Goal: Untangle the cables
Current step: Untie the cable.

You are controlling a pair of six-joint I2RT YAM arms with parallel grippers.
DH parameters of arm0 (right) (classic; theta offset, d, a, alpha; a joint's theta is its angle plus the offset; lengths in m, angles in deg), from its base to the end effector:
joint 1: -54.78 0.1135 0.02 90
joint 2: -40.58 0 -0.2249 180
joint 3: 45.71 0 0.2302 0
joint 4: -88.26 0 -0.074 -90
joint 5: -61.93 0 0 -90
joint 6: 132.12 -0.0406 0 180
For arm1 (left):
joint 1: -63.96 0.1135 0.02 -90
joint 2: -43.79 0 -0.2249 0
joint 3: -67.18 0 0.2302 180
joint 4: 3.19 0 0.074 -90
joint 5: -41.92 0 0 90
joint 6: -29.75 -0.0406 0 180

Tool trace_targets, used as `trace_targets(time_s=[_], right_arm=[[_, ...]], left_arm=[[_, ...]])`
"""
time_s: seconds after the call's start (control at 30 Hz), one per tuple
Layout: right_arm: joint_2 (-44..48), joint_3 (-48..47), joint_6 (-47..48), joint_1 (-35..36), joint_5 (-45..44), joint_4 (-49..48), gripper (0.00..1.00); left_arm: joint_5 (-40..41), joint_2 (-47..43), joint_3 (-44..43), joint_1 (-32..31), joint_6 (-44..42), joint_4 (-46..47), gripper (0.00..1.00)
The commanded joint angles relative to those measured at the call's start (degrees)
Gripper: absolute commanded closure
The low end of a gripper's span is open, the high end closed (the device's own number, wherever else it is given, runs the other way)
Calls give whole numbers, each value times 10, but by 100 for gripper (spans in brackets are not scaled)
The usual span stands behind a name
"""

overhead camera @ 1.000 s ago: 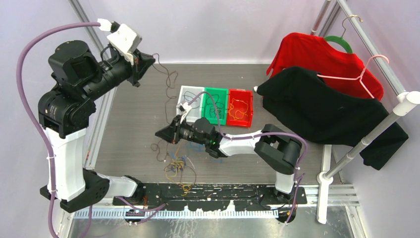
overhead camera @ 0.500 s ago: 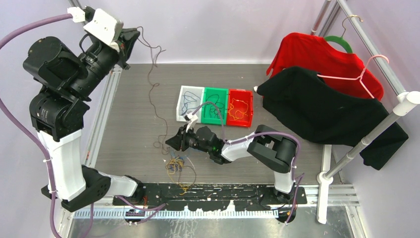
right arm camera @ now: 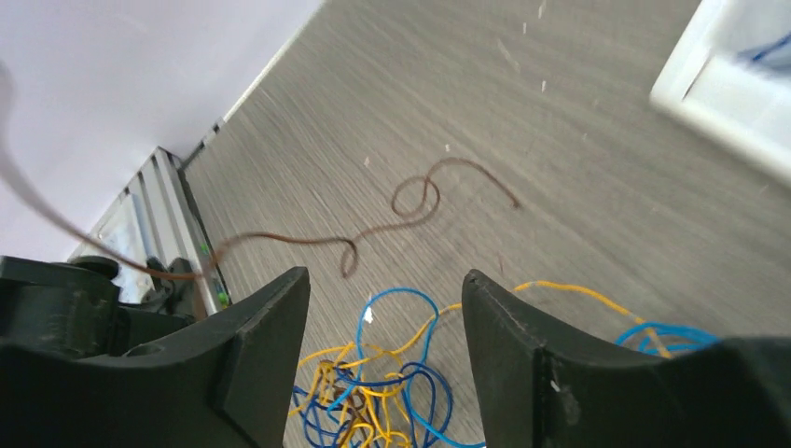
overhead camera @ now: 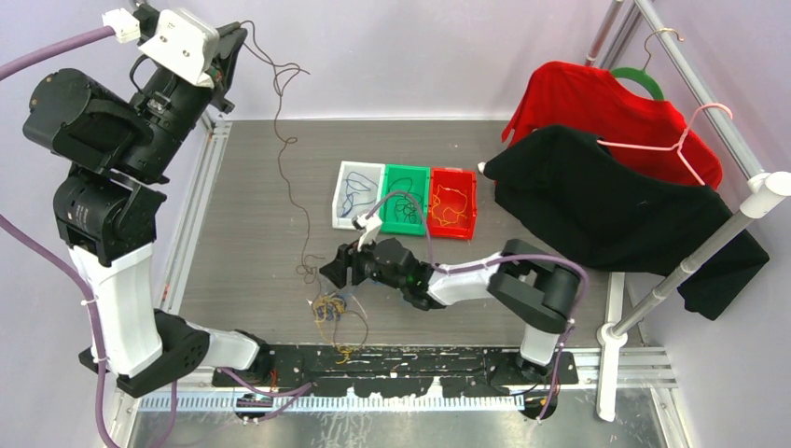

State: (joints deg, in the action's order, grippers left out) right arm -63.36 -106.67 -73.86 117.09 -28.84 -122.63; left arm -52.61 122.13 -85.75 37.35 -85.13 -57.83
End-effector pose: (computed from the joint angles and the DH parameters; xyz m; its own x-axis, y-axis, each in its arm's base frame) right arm 0.1653 0.3138 0.1508 -0.5453 0.0928 -0.8331 -0.6966 0.5026 0.5120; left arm 0.1267 -0.0671 0.5947 0.4925 0.2223 -0.8414 0.3369 0.8427 0.4199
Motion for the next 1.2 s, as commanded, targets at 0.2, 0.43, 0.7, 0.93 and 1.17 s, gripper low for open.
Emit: trace_targets(time_s=[0.2, 0.43, 0.7, 0.93, 1.17], right_arm=[[194, -27, 160, -4, 15, 68, 23], [143, -100, 113, -30, 94, 55, 23], [76, -173, 58, -58, 134, 31, 74], [154, -157, 68, -78, 104, 45, 99], [217, -137, 55, -83, 92, 29, 99]], left_arm=[[-15, -35, 51, 0, 0, 39, 100], [-15, -37, 49, -1, 0, 32, 100], [-4, -61, 88, 0, 5, 18, 100], [-13, -165, 280, 0, 63, -23, 100], [-60, -250, 459, 0, 139, -43, 100]])
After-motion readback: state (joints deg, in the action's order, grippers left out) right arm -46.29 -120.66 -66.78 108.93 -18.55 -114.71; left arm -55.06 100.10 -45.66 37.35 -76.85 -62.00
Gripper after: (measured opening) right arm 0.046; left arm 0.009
